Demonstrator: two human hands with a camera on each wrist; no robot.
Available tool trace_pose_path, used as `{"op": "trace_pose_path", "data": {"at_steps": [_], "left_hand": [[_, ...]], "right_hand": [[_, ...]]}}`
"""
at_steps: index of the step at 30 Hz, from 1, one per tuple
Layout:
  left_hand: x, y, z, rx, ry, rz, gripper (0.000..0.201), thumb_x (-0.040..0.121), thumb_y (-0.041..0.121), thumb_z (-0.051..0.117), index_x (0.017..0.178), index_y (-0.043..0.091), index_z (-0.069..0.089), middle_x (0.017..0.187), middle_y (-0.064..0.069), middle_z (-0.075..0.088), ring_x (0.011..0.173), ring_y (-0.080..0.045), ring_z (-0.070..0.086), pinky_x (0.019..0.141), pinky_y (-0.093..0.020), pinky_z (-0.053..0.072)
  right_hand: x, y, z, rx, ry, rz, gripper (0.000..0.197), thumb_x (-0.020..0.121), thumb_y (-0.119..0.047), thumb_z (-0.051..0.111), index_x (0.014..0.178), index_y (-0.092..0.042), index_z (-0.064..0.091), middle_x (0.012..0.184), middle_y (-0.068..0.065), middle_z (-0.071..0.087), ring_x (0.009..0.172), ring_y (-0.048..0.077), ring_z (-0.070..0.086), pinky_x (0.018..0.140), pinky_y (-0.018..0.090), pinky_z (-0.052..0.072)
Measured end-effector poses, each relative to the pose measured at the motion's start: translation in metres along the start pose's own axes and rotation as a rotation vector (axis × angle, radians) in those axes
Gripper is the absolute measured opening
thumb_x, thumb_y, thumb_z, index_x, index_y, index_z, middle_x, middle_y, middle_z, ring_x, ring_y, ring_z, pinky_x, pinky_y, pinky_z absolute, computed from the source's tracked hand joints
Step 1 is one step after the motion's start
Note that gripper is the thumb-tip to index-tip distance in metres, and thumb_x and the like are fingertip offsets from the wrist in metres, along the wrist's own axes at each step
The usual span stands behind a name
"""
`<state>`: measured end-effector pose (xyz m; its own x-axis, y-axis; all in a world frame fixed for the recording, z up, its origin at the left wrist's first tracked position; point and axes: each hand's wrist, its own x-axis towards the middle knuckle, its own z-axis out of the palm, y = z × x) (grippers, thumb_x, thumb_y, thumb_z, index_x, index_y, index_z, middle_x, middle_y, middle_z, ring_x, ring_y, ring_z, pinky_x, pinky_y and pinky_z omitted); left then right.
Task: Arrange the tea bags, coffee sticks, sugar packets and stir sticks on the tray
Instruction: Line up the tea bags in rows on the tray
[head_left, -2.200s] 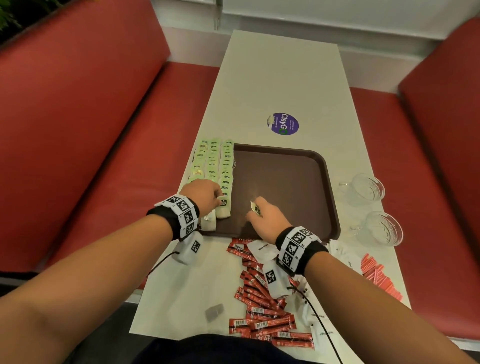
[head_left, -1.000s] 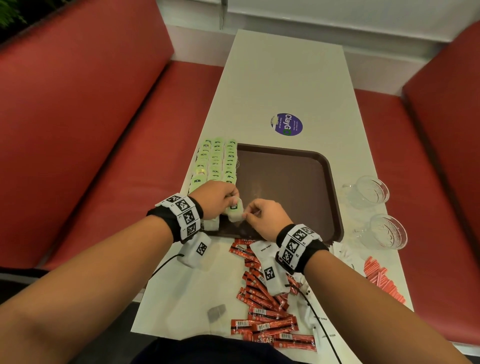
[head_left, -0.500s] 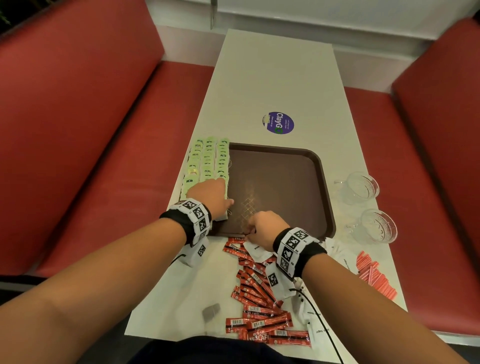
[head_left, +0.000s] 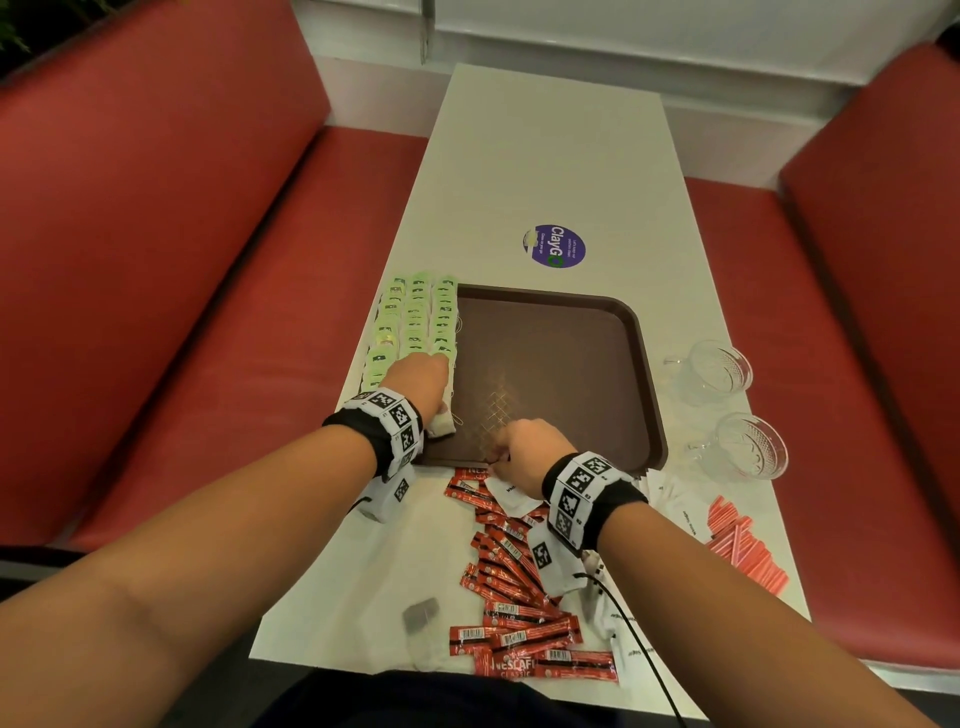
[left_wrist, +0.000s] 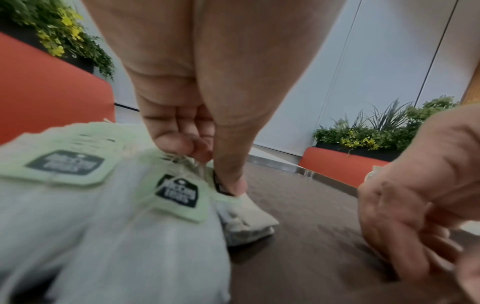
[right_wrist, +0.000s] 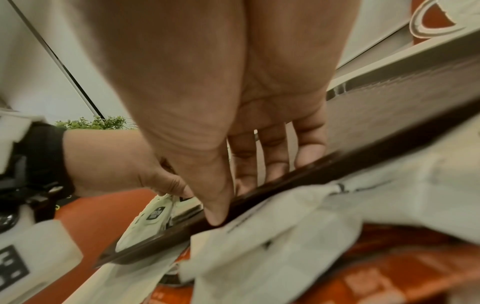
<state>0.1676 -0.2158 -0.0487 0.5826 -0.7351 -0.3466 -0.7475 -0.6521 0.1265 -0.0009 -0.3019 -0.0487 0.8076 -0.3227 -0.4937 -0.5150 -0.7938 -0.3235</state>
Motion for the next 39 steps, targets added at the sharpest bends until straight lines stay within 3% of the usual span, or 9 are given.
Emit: {"op": "trace_pose_path", "data": {"at_steps": [5,9,14,16,19,21,26,31,39], "left_hand": [[0.002,0.001,-0.003,-0.039,0.04,0.01,0.035,0.089,0.025,0.071,0.116,0.009,0.055,0.113,-0.011,0.058,0.099,-0.03,0.06,0.076,-0.035,0.045],[-0.008,0.011,0.01,0.035,0.081,-0.021,0.044,0.09,0.051,0.065,0.108,0.012,0.055,0.086,-0.003,0.052,0.082,-0.023,0.055,0.067,-0.033,0.043],[-0.012,0.016,0.013,0.06,0.03,-0.025,0.032,0.09,0.032,0.068,0.109,0.007,0.061,0.087,-0.005,0.053,0.076,-0.024,0.054,0.063,-0.031,0.042],[-0.015,0.013,0.01,0.042,0.035,-0.011,0.031,0.09,0.032,0.066,0.109,0.008,0.06,0.09,-0.005,0.053,0.075,-0.023,0.052,0.063,-0.031,0.041],[-0.031,0.006,0.003,-0.018,0.09,0.119,0.027,0.092,0.039,0.062,0.104,0.015,0.057,0.099,-0.004,0.057,0.081,-0.021,0.053,0.068,-0.031,0.041],[-0.051,0.001,-0.001,-0.11,0.093,0.251,0.02,0.092,0.04,0.062,0.098,0.022,0.058,0.096,0.003,0.056,0.085,-0.017,0.055,0.07,-0.027,0.038],[-0.113,-0.01,0.012,0.022,-0.2,0.582,0.023,0.093,0.046,0.061,0.104,0.027,0.063,0.098,0.009,0.057,0.086,-0.008,0.052,0.072,-0.024,0.038],[-0.149,-0.016,0.052,0.115,-0.464,0.716,0.038,0.086,0.049,0.069,0.116,0.026,0.064,0.108,0.005,0.06,0.095,-0.015,0.056,0.08,-0.03,0.046],[-0.145,-0.019,0.06,0.071,-0.455,0.69,0.017,0.09,0.03,0.066,0.104,0.019,0.066,0.103,0.001,0.062,0.092,-0.018,0.056,0.078,-0.032,0.045]], "right_hand": [[-0.002,-0.001,0.002,-0.021,0.012,-0.005,0.022,0.095,-0.025,0.061,0.115,-0.022,0.071,0.111,-0.003,0.07,0.1,0.018,0.065,0.082,0.024,0.045],[-0.006,-0.001,0.002,-0.018,0.034,-0.002,0.021,0.095,-0.023,0.061,0.113,-0.021,0.071,0.109,-0.002,0.07,0.101,0.02,0.065,0.084,0.027,0.048],[-0.007,-0.003,0.001,-0.028,0.02,-0.001,0.022,0.096,-0.022,0.06,0.114,-0.021,0.071,0.11,-0.002,0.07,0.101,0.02,0.065,0.087,0.028,0.05],[-0.008,-0.003,0.002,-0.045,0.023,0.0,0.021,0.096,-0.021,0.059,0.113,-0.02,0.071,0.108,-0.001,0.07,0.1,0.021,0.065,0.084,0.027,0.048],[-0.009,-0.004,0.003,-0.051,0.024,0.008,0.021,0.097,-0.022,0.057,0.114,-0.019,0.07,0.105,0.0,0.068,0.099,0.022,0.065,0.085,0.029,0.05],[-0.011,-0.004,0.003,-0.052,0.041,0.002,0.022,0.096,-0.025,0.057,0.114,-0.021,0.069,0.107,-0.001,0.068,0.099,0.022,0.064,0.086,0.033,0.053],[-0.023,-0.005,0.008,-0.072,0.149,-0.059,0.02,0.094,-0.033,0.059,0.11,-0.024,0.067,0.109,-0.001,0.061,0.105,0.02,0.054,0.09,0.037,0.051],[-0.04,-0.018,0.018,-0.039,0.079,-0.193,0.021,0.092,-0.031,0.061,0.11,-0.023,0.067,0.108,-0.002,0.064,0.102,0.018,0.059,0.091,0.036,0.051],[-0.058,-0.026,0.034,-0.011,-0.02,-0.299,0.022,0.085,-0.021,0.071,0.107,-0.022,0.068,0.101,-0.007,0.066,0.091,0.012,0.06,0.078,0.024,0.048]]}}
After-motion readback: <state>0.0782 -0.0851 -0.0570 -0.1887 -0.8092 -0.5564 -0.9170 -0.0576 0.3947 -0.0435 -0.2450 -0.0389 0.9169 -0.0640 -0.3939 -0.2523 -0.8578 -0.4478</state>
